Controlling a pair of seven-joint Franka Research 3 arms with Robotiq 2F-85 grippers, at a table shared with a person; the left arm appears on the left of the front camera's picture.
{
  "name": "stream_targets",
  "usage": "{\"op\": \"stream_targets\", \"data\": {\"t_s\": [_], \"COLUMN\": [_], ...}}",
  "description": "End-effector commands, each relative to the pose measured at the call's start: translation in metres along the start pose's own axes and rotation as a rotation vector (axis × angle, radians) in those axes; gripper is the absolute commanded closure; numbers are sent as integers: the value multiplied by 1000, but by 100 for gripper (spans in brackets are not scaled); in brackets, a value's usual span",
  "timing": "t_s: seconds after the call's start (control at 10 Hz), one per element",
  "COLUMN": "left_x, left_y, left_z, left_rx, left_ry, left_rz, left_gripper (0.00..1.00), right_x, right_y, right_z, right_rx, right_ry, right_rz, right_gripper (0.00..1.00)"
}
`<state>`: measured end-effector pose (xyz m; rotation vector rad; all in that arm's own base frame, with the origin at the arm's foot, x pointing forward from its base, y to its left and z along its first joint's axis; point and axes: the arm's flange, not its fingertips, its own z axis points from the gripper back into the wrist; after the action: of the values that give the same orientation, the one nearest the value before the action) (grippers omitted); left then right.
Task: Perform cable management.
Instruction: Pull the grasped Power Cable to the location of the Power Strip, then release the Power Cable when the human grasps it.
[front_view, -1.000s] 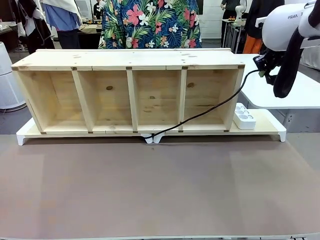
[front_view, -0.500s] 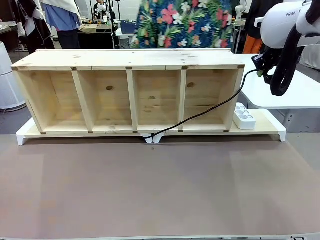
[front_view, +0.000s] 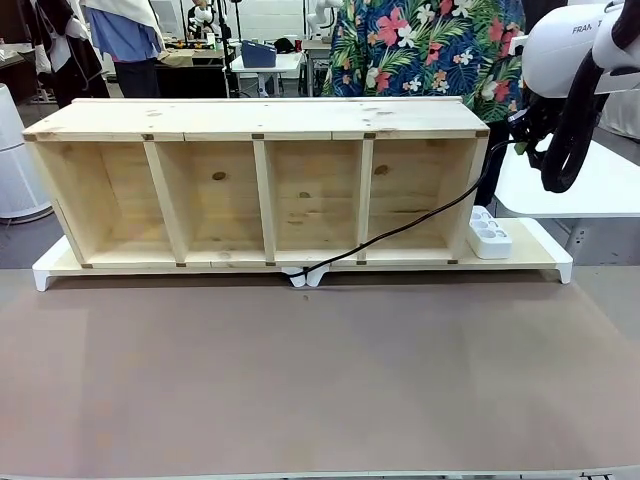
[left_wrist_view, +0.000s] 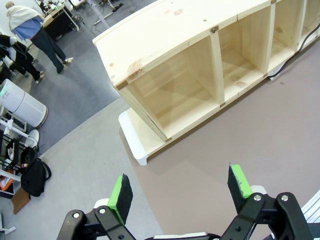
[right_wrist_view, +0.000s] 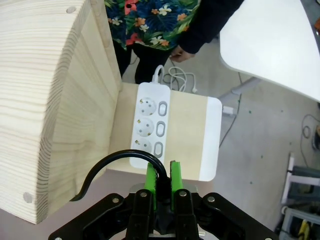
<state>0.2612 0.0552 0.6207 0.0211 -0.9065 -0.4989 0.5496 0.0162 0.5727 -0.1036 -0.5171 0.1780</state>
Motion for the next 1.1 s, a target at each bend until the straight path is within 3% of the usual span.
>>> {"op": "stream_targets", "data": {"t_s": [0.0, 1.0], "left_x": [2, 2], "left_y": [0, 0], "left_z": [-2, -2], "left_rx": [9, 9], "left_ry": [-9, -9], "left_rz": [16, 16], "left_gripper": [0, 0], "right_x": [1, 1], "right_y": [0, 0], "right_z": [-1, -1], "right_rx": [-6, -6], "right_ry": [-7, -7], "right_rz": [6, 6], "right_gripper": [86, 86]}}
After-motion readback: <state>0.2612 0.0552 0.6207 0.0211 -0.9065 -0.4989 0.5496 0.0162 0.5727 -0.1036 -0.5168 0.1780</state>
